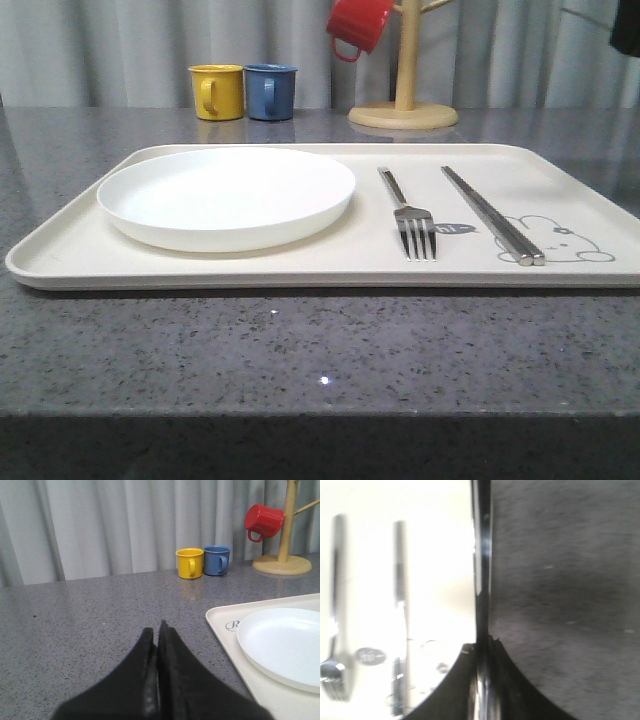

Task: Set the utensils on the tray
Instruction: 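Grasp the silver spoon with the right gripper and lift, then lower the spoon onto the tray beside the chopsticks and release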

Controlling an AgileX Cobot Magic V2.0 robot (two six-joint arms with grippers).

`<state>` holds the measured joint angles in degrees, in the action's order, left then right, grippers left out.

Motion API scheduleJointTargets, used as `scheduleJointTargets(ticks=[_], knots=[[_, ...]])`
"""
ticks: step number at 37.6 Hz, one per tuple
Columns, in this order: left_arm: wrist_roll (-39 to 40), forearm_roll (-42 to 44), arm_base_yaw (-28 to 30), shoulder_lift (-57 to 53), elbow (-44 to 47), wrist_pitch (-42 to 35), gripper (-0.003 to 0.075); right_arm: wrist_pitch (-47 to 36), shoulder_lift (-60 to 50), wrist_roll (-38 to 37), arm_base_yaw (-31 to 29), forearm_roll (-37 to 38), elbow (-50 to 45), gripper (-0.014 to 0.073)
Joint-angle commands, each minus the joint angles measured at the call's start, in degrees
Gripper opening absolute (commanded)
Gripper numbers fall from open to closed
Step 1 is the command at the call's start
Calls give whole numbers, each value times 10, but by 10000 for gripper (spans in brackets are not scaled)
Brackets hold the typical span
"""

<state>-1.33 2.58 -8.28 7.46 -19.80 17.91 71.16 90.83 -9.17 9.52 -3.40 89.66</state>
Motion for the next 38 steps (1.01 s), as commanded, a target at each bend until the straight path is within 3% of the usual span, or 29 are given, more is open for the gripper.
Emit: scheduleJointTargets(ticks=[1,9,38], knots=[[5,-4,0,5,-15,-46,-18,54,-6,-23,29,1,12,-25],[5,-4,0,5,-15,-46,-18,54,35,-50,54,-1,11,-25],[5,-4,0,4,-15,-48,-18,53,97,-102,54,16,-17,-25]])
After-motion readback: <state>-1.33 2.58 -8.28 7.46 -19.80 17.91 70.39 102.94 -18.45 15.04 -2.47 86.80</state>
